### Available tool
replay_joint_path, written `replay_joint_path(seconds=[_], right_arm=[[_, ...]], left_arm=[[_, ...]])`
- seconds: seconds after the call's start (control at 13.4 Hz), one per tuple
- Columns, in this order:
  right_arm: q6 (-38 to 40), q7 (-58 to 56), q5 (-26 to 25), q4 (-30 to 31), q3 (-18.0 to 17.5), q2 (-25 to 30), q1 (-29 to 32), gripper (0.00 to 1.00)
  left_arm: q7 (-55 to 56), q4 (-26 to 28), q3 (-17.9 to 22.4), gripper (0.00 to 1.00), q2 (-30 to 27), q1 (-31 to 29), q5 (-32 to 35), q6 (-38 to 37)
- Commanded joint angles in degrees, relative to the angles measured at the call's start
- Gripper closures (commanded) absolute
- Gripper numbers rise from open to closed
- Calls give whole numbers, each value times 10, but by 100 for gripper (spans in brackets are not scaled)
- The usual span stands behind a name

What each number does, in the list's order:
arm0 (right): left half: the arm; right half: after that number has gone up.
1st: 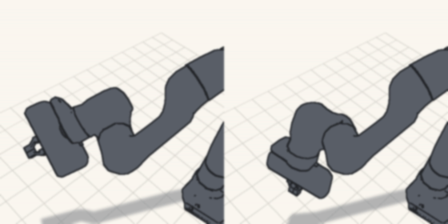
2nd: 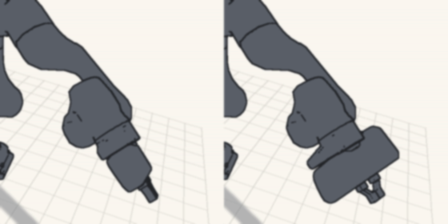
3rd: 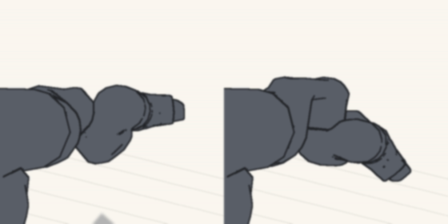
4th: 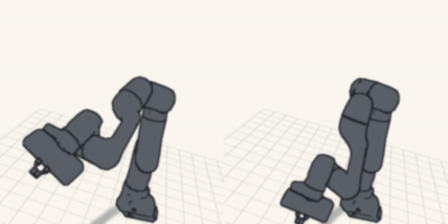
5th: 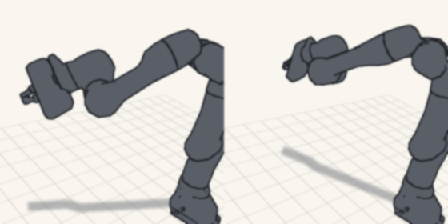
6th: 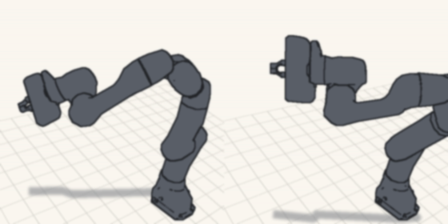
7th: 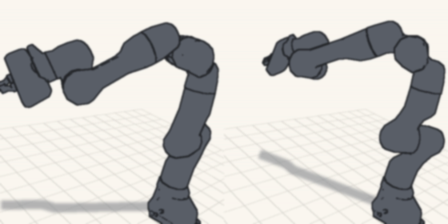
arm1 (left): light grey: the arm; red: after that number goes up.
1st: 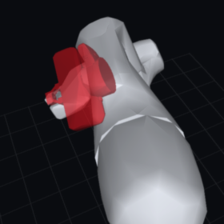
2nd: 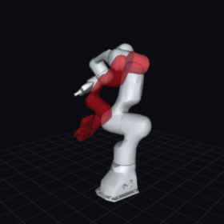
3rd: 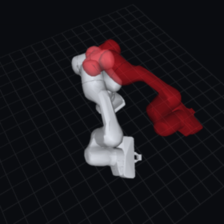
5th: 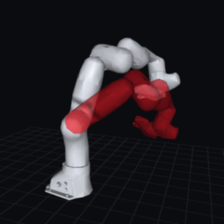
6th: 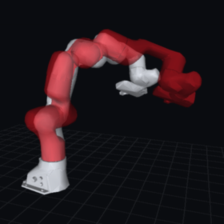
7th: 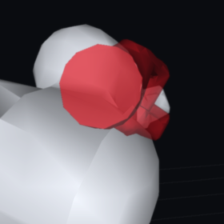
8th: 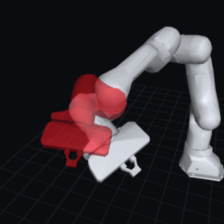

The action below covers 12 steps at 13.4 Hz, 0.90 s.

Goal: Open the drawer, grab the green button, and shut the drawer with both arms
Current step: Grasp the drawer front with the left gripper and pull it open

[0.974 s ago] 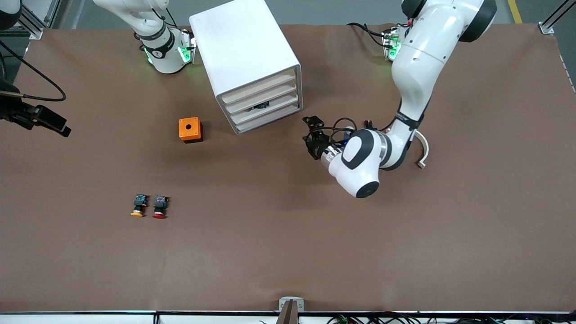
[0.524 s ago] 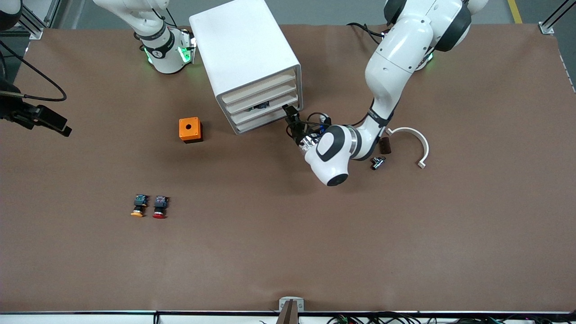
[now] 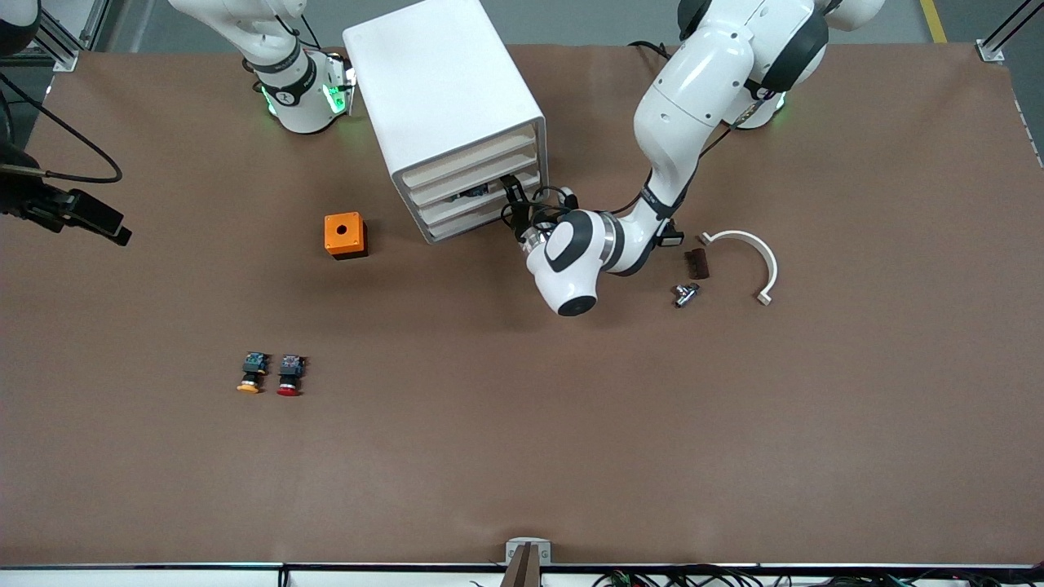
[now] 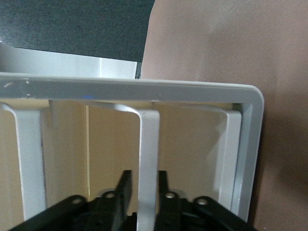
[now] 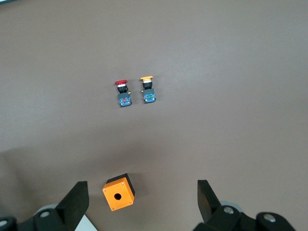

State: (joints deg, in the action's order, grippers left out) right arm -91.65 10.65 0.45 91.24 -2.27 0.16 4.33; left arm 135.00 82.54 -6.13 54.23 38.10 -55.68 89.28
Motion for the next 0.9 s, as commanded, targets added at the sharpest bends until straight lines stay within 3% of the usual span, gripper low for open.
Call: replay_joint_path(seconds=[0.0, 0.45, 0.6, 0.67, 0.75, 0.82], right_arm=[[2, -12, -7, 3, -8, 10, 15, 0], [2, -19, -5, 5, -8, 17, 25, 0], [-5, -19, -5, 15, -8, 19, 30, 0], [-6, -19, 0, 14, -8, 18, 29, 0], [-6, -19, 2, 15, -9, 17, 29, 0], [-9, -19, 3, 15, -10, 16, 25, 0]], left_arm=[[-2, -12, 7, 100, 5, -3, 21, -9], [-80, -70, 66, 99, 2, -51, 25, -9], [-91, -77, 68, 95, 3, -70, 24, -6], [-106, -76, 68, 86, 3, -71, 25, -6], [-112, -77, 69, 68, 2, -74, 24, -6], [-112, -76, 69, 40, -1, -79, 25, -6]])
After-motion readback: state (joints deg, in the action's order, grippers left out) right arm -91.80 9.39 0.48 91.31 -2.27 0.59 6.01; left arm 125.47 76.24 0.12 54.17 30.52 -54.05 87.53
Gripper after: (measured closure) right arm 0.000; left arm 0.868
